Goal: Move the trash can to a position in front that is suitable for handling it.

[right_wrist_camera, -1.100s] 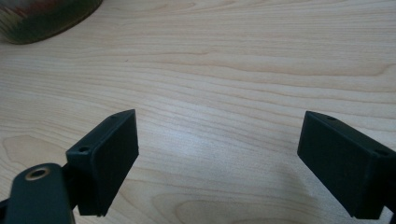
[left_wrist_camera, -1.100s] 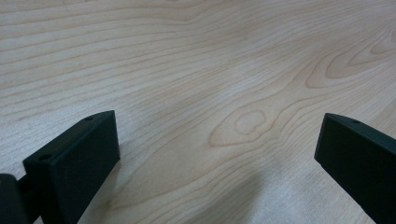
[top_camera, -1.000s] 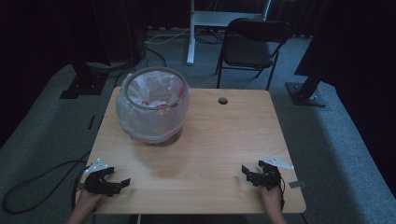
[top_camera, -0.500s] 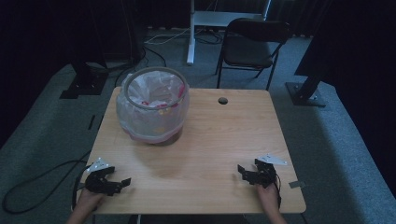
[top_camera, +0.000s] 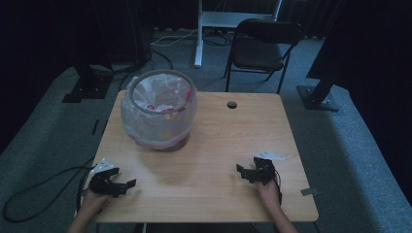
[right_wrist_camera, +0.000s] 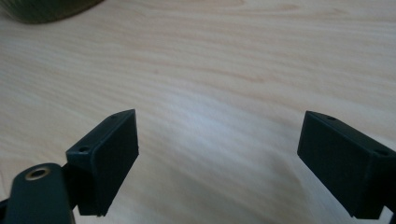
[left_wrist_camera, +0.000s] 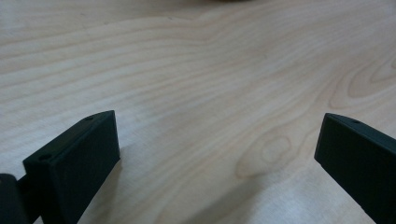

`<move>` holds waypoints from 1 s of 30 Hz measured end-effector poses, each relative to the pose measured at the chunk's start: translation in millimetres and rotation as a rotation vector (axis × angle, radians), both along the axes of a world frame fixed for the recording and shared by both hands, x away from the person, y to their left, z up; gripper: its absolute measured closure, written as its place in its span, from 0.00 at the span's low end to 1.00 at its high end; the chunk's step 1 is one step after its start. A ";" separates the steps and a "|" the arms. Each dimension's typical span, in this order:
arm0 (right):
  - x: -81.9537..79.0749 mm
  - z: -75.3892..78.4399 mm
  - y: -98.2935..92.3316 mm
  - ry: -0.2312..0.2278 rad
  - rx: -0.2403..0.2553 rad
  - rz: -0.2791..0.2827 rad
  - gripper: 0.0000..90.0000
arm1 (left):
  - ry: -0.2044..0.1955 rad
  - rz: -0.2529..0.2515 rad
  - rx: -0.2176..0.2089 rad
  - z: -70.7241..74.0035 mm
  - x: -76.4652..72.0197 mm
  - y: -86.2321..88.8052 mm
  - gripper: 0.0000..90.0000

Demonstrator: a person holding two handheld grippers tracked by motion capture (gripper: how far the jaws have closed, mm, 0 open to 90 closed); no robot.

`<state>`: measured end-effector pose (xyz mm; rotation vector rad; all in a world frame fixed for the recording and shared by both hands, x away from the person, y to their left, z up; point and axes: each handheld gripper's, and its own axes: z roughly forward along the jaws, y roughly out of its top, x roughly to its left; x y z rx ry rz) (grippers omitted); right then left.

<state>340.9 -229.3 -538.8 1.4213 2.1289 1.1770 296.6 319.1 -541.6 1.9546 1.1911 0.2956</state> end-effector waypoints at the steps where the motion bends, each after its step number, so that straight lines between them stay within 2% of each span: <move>1: 2.9 0.8 2.2 -0.001 0.003 -0.002 0.13 | 0.002 0.003 -0.003 0.1 1.6 1.2 0.00; 9: 26.8 8.5 23.7 -0.025 0.004 0.007 0.13 | -0.035 0.026 0.007 2.6 14.0 4.5 0.00; 15: 52.7 10.2 39.3 -0.045 0.013 -0.016 0.13 | -0.047 0.055 0.027 3.2 26.6 5.8 0.00; 19: 67.0 10.6 48.4 -0.059 0.028 -0.030 0.13 | -0.077 0.090 0.022 0.8 36.4 5.3 0.00; 23: 80.8 12.4 58.5 -0.062 0.052 -0.035 0.13 | -0.096 0.104 0.040 1.7 48.8 1.6 0.00; 25: 83.9 13.3 60.6 -0.063 0.069 -0.036 0.13 | -0.100 0.105 0.027 3.2 52.0 0.6 0.00; 26: 90.3 15.7 65.6 -0.069 0.092 -0.042 0.13 | -0.116 0.120 0.017 6.6 58.1 -1.6 0.00; 28: 96.9 19.0 70.6 -0.078 0.106 -0.048 0.13 | -0.122 0.124 0.005 7.9 61.2 -2.3 0.00; 30: 103.6 23.6 75.5 -0.082 0.115 -0.053 0.13 | -0.126 0.129 -0.001 11.0 71.6 -4.7 0.00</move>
